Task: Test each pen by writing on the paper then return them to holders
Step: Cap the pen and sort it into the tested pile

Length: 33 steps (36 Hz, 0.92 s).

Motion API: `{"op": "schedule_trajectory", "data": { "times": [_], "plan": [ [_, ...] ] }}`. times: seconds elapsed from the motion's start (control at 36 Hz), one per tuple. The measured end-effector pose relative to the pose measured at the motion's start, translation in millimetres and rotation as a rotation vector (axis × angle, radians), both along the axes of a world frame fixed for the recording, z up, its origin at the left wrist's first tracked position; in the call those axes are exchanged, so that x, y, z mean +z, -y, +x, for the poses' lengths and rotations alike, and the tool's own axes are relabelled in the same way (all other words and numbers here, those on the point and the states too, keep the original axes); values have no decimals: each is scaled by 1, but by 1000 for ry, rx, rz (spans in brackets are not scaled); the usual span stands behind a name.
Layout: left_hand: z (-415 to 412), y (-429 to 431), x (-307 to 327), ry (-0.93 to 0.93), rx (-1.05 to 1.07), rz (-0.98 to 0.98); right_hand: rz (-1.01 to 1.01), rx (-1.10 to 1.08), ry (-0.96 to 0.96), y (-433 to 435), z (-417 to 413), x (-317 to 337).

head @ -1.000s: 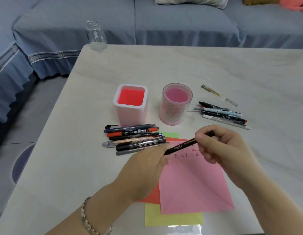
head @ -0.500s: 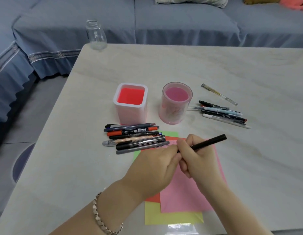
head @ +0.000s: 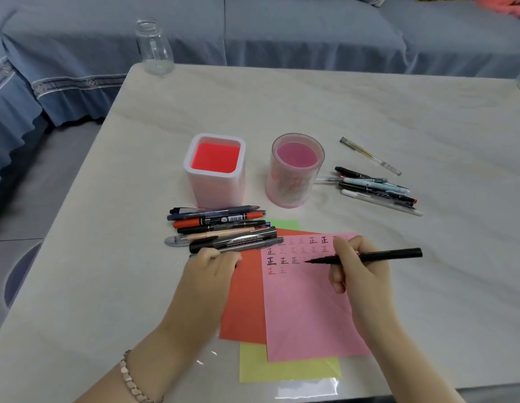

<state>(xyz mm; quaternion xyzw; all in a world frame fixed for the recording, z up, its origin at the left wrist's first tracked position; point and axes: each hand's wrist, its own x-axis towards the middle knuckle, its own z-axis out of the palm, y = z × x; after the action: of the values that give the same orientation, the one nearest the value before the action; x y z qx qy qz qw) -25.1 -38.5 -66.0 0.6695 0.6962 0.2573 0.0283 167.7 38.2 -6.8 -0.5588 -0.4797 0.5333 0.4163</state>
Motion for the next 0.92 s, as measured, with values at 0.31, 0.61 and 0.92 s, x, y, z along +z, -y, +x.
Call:
{"op": "schedule_trajectory", "data": {
  "times": [0.31,0.61,0.92],
  "plan": [
    [12,-7,-2,-99,58,223,5,-50,24,-1,9,-9],
    [38,1,-14,18,-320,-129,103,-26,52,-2,-7,-25],
    [38,-1,-11,126,-281,-174,235,-152,252,-5,-20,-55]
  ]
}}
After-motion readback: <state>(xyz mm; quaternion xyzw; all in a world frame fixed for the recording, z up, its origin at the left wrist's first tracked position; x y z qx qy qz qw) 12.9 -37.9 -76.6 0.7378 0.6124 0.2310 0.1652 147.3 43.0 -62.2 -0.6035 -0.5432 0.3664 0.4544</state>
